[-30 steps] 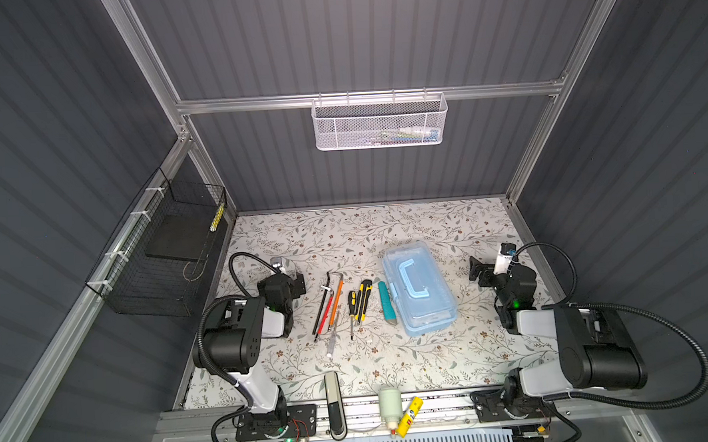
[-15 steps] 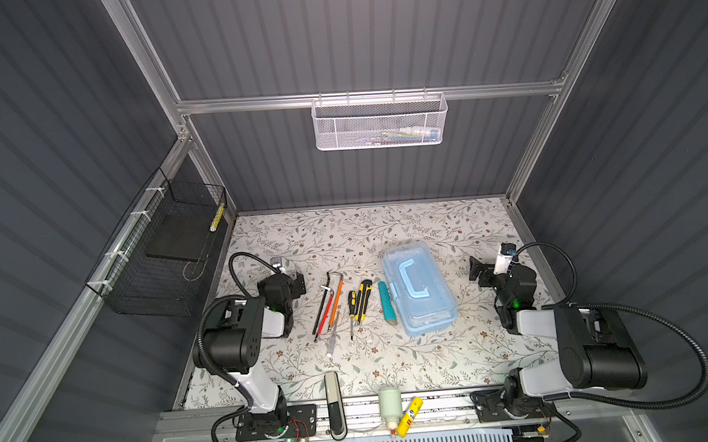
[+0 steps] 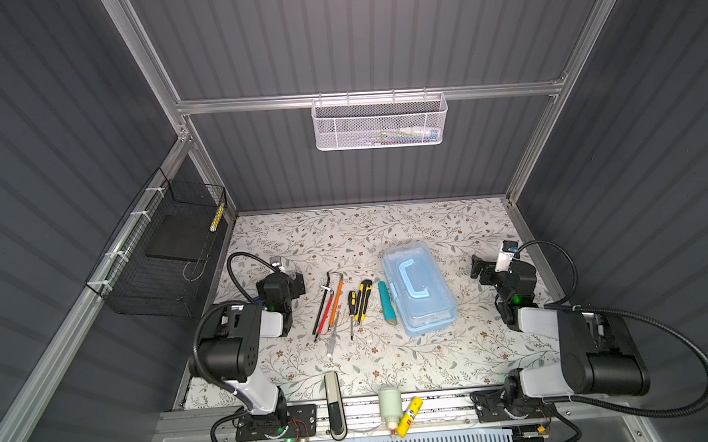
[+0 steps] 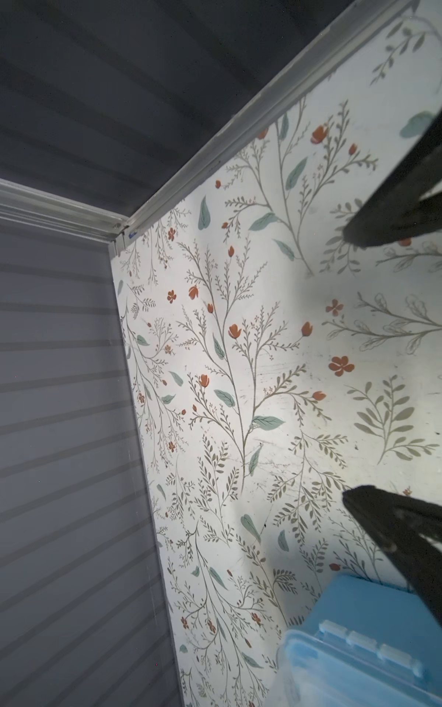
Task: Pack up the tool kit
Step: 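Move the right gripper to the box handle while the left approaches the box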
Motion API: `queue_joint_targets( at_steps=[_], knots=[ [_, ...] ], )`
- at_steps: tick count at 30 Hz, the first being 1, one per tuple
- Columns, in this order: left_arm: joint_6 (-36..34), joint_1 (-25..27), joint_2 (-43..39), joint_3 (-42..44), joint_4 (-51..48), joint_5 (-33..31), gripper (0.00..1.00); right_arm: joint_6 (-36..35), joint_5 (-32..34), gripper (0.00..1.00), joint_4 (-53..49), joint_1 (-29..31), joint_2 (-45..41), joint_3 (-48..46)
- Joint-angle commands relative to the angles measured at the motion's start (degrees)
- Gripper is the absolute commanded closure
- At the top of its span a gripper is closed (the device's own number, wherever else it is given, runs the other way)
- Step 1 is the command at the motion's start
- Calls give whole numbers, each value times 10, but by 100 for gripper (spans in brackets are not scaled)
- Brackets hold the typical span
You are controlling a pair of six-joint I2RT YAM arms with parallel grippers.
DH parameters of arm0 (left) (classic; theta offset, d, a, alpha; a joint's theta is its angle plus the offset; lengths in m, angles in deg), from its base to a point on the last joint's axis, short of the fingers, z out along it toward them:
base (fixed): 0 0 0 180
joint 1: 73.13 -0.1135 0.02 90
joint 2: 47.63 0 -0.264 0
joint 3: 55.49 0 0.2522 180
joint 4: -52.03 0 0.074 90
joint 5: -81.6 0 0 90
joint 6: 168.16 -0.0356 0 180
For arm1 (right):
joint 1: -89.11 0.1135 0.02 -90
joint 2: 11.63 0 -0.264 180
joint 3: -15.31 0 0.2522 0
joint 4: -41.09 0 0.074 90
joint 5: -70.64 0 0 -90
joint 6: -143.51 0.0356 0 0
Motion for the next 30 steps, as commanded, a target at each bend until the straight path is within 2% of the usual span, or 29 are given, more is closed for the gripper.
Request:
queue_joint_targets(
  at_steps=[1, 4, 7, 12, 14, 17, 20, 24, 26, 30],
  knots=[
    [29, -2, -82, -76, -173, 29, 1, 27, -1, 1, -192, 3, -54, 92],
    [82, -2, -126, -115, -288, 122, 1, 70, -57, 1, -326, 14, -99, 162],
    [112, 14, -158, -138, -366, 203, 1, 88, -77, 1, -463, 61, -134, 236],
    [123, 105, -213, -139, -443, 227, 1, 83, -56, 2, -667, 186, -128, 352],
    [142, 143, -230, -122, -438, 243, 1, 100, -89, 7, -716, 217, -106, 381],
    [181, 171, -244, -84, -404, 257, 1, 112, -103, 12, -763, 263, -68, 413],
    [210, 191, -250, -47, -349, 269, 1, 103, -90, 12, -784, 321, -30, 433],
    [223, 215, -228, -38, -317, 273, 1, 102, -94, 13, -813, 367, 29, 462],
    [215, 233, -213, -40, -314, 271, 7, 98, -93, 13, -817, 387, 53, 474],
    [211, 267, -193, -32, -307, 261, 11, 105, -107, 13, -803, 400, 85, 482]
  ],
)
